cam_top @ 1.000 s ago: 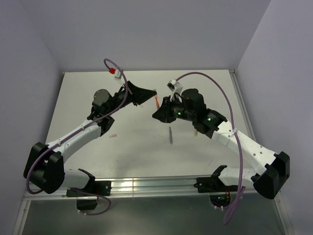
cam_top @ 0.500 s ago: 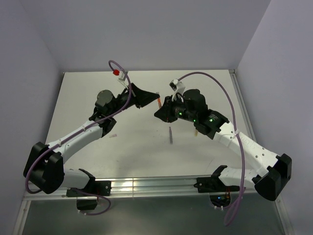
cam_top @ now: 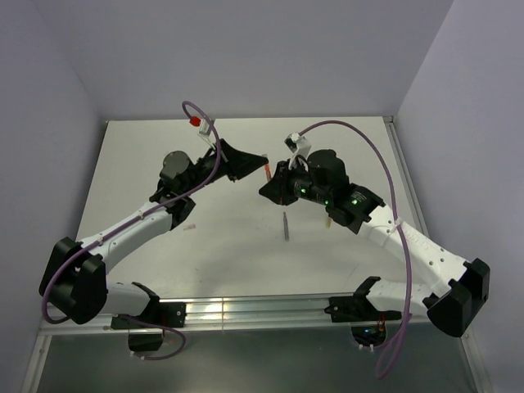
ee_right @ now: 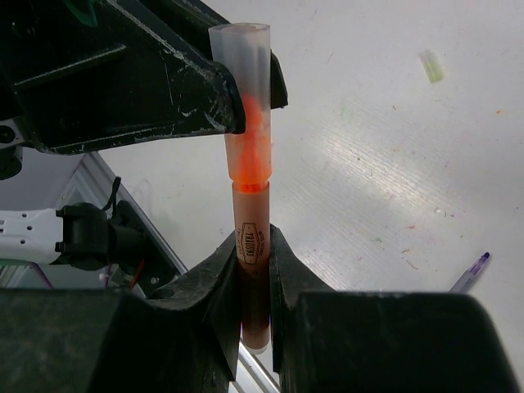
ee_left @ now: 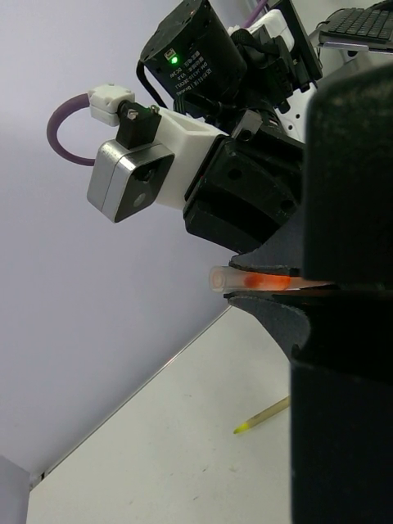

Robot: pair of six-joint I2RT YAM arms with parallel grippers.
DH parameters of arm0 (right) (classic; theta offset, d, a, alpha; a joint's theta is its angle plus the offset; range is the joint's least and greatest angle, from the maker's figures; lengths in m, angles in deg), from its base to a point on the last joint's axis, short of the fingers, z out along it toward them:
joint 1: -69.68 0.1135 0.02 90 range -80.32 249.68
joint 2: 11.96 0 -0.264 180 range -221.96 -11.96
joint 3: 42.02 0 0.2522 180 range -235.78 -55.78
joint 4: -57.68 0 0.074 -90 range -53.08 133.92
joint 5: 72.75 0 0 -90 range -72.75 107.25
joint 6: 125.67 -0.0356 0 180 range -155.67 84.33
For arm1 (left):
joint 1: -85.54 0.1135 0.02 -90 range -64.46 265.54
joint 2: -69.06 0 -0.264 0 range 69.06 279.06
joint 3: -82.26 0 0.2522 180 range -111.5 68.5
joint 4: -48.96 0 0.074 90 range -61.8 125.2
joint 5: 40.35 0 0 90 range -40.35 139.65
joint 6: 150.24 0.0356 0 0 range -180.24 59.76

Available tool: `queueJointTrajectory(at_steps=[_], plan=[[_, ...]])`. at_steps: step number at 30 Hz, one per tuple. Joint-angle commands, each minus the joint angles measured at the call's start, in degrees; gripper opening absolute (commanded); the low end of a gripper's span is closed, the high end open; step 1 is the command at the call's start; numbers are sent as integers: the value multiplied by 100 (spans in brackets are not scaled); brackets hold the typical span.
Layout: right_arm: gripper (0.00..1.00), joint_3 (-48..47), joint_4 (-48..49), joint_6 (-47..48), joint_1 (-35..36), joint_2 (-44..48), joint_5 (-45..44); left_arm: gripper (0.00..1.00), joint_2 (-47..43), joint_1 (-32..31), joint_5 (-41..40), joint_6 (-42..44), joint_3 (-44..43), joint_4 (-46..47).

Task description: Insert the pens into the pen caps

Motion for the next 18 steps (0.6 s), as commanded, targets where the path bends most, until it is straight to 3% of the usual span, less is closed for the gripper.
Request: queueJointTrajectory(at_steps=[1,18], plan=[[0,-53,683,28,-59,344,-352,0,-13,-293,386,-3,-61,73],[0,325,1166,28,-147,916,-378,0,-207,-821,-18,516,-61,-305]])
